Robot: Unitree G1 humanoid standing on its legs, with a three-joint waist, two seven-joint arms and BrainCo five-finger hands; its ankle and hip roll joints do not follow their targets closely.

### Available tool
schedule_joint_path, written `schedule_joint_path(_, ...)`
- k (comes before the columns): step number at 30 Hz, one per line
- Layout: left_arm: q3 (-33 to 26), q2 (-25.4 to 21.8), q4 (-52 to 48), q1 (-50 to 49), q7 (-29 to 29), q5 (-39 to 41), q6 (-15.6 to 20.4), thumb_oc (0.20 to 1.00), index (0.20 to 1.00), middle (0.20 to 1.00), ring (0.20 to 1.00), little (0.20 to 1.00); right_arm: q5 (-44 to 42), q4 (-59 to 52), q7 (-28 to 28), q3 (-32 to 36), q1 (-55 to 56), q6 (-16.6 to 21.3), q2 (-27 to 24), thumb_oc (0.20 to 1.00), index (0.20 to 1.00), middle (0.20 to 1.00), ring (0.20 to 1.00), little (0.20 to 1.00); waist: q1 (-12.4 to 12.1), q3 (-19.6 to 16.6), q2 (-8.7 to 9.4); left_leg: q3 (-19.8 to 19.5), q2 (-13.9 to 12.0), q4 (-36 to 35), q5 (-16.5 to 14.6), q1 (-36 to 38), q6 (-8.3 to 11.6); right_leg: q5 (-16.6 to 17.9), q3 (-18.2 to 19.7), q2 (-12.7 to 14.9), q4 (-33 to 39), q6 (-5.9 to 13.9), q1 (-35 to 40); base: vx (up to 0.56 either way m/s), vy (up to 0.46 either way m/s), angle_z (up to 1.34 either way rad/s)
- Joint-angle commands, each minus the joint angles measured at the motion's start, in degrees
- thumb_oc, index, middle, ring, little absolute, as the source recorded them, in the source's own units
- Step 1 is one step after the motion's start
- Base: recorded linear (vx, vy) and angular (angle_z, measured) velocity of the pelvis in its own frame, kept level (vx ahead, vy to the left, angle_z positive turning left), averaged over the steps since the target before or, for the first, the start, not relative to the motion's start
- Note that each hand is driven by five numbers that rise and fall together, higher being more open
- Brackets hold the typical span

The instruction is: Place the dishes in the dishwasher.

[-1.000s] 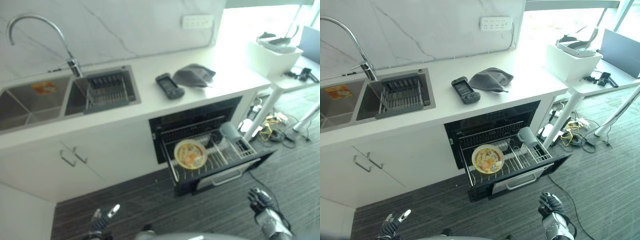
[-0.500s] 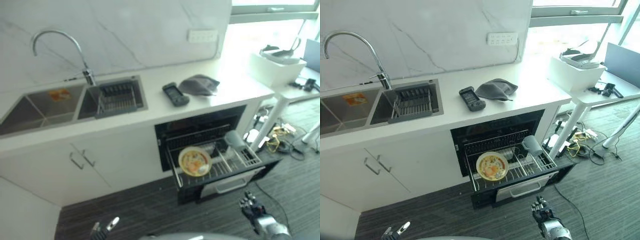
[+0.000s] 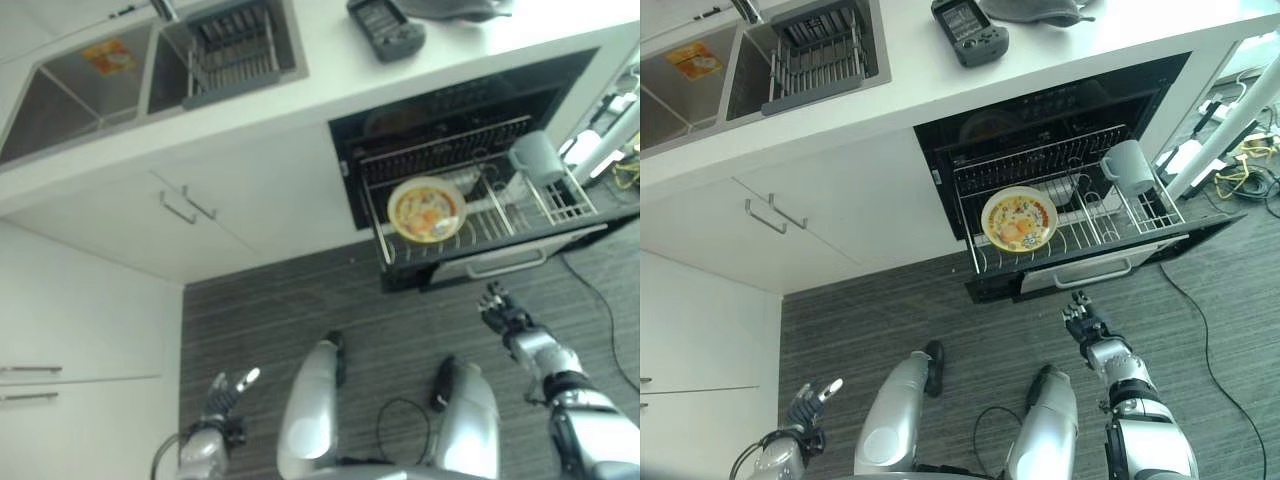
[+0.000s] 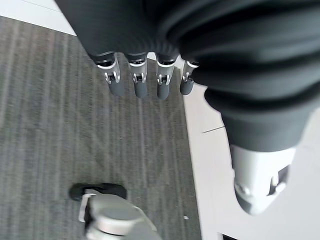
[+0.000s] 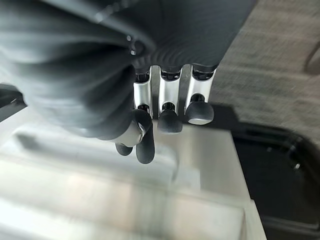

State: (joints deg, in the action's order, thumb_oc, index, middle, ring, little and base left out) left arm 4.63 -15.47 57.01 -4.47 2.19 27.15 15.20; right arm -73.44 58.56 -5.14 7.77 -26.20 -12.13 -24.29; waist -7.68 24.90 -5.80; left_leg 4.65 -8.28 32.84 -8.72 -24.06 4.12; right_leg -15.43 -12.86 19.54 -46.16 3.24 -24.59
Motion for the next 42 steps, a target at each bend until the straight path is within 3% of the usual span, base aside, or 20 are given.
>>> schedule_joint_path(1, 1.66, -2.52, -1.1, -2.58, 0.14, 0.41, 0.59, 1.0, 1.0, 1.0, 1.0, 1.0, 0.74, -2.35, -0.68, 1.32, -0.67, -0.21, -1.14, 0.2, 0.2, 0.2, 0.2, 0.2, -0.77, -3.44, 1.46, -2.45, -0.89, -1.54, -0.76, 4.57, 1.69, 5.05, -1.28, 0.22, 12.14, 1.26, 8.43, 0.09, 0.051, 0.48)
schedule_joint_path(14, 3.64, -5.01, -4.51, -4.34, -2.81, 2.02, -1.06, 1.0, 1.0, 1.0, 1.0, 1.0, 4.34, -4.19, 2.48, -1.04, -13.89, -1.82, -10.37, 0.2, 0.2, 0.2, 0.2, 0.2, -4.2, -1.39, -0.81, -4.57, 0.91, -8.55, 3.82, 5.79, 1.84, 6.27, -2.55, 1.76, 14.22, 2.83, 8.73, 0.07, 0.031, 0.05)
schedule_joint_path(24, 4.16, -6.2, -5.48, -6.49, -6.49, -0.21, -1.27, 1.0, 1.0, 1.0, 1.0, 1.0, 12.3, 2.42, 3.39, -4.47, -26.37, -2.54, -19.43, 0.2, 0.2, 0.2, 0.2, 0.2, -9.2, -0.62, -4.75, -9.26, 4.63, -15.99, 9.06, 5.02, 2.11, 5.81, -4.67, 2.98, 17.0, 4.04, 10.3, 0.08, 0.045, 0.17)
schedule_joint_path(31, 3.85, -7.4, -5.04, -8.19, -10.18, -2.63, -3.97, 1.0, 1.0, 1.0, 1.0, 1.0, 20.31, 6.16, 4.84, -8.68, -35.68, -3.07, -24.77, 0.2, 0.2, 0.2, 0.2, 0.2, -11.76, -0.95, -8.09, -10.8, 6.35, -18.61, 11.06, 4.35, 2.25, 3.67, -5.74, 4.45, 14.77, 4.06, 9.77, 0.09, 0.066, 0.14)
schedule_joint_path(32, 4.36, -7.6, -5.17, -8.37, -10.45, -3.26, -4.6, 1.0, 1.0, 1.0, 1.0, 1.0, 22.14, 6.86, 6.17, -9.91, -38.22, -2.87, -25.66, 0.2, 0.2, 0.2, 0.2, 0.2, -12.31, -1.35, -8.54, -11.51, 6.71, -20.39, 11.07, 4.99, 2.48, 1.99, -5.39, 4.4, 14.46, 4.5, 10.16, 0.12, 0.007, 0.12)
schedule_joint_path(36, 3.94, -8.48, -4.12, -8.7, -10.53, -4.65, -5.93, 1.0, 1.0, 1.0, 1.0, 1.0, 27.92, 10.25, 9.76, -15.25, -46.93, -2.85, -30.33, 0.2, 0.2, 0.2, 0.2, 0.2, -14.44, -2.02, -10.11, -13.2, 7.64, -25.66, 14.15, 5.57, 2.33, 0.86, -7.27, 4.41, 15.1, 4.41, 10.87, 0.0, -0.017, 0.16)
schedule_joint_path(39, 1.55, -9.86, -3.17, -9.65, -11.7, -7.67, -9.66, 1.0, 1.0, 1.0, 1.0, 1.0, 34.09, 14.26, 13.4, -23.71, -58.49, -4.34, -36.64, 0.2, 0.2, 0.2, 0.2, 0.2, -16.98, -3.26, -11.17, -15.15, 8.69, -29.31, 16.82, 5.75, 2.19, -0.31, -9.49, 4.88, 13.98, 4.26, 10.97, -0.03, -0.054, 0.34)
schedule_joint_path(42, 1.05, -10.05, -2.28, -11.02, -13.91, -11.26, -10.28, 1.0, 1.0, 1.0, 1.0, 1.0, 37.31, 15.79, 12.73, -30.46, -66.76, -5.71, -39.06, 0.2, 0.2, 0.2, 0.2, 0.2, -18.21, -3.84, -11.58, -15.82, 9.16, -30.41, 17.89, 5.49, 2.06, -0.61, -10.09, 5.18, 13.02, 4.01, 10.25, -0.05, -0.006, 0.21)
